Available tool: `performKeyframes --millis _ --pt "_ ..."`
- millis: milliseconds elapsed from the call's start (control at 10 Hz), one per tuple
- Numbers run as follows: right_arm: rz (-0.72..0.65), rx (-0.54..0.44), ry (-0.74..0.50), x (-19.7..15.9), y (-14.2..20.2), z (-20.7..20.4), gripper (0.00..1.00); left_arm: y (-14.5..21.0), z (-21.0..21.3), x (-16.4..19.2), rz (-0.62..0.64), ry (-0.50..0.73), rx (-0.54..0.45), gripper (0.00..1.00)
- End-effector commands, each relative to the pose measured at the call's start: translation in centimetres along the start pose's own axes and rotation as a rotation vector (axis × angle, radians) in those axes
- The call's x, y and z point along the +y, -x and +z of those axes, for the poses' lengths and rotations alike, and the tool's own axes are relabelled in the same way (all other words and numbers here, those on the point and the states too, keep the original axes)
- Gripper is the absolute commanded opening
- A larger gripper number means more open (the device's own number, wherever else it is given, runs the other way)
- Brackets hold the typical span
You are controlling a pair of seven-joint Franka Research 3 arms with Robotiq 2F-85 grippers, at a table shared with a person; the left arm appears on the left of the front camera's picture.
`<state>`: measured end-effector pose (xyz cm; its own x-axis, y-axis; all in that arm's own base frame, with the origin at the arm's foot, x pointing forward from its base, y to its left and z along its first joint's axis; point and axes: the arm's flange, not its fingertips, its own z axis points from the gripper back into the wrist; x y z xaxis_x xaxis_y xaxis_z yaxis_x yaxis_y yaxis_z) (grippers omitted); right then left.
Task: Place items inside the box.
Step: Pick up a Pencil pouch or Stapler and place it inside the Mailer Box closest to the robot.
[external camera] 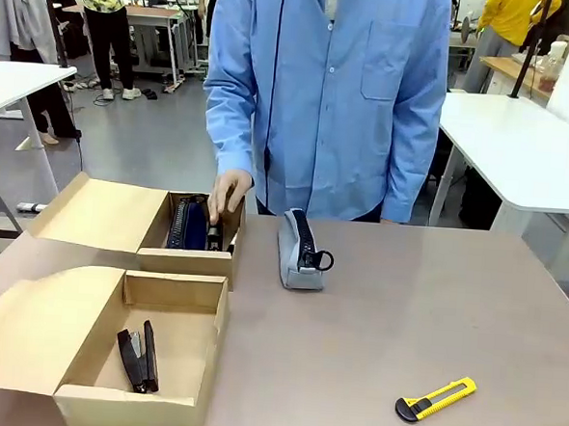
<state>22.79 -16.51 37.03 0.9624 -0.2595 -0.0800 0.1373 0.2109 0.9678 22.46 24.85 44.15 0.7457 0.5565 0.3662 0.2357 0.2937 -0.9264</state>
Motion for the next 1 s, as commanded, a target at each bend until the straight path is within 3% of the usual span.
performKeyframes --millis 0,900 --pt "0.052 -0.017 0.076 4.04 -0.08 -0.48 1.00 -0.05 -0.10 -0.12 -0.020 0.021 -0.014 1.00" --pt "0.052 -0.017 0.076 4.04 -0.08 -0.48 1.00 -0.05 -0.10 -0.12 -0.020 0.021 -0.014 1.00"
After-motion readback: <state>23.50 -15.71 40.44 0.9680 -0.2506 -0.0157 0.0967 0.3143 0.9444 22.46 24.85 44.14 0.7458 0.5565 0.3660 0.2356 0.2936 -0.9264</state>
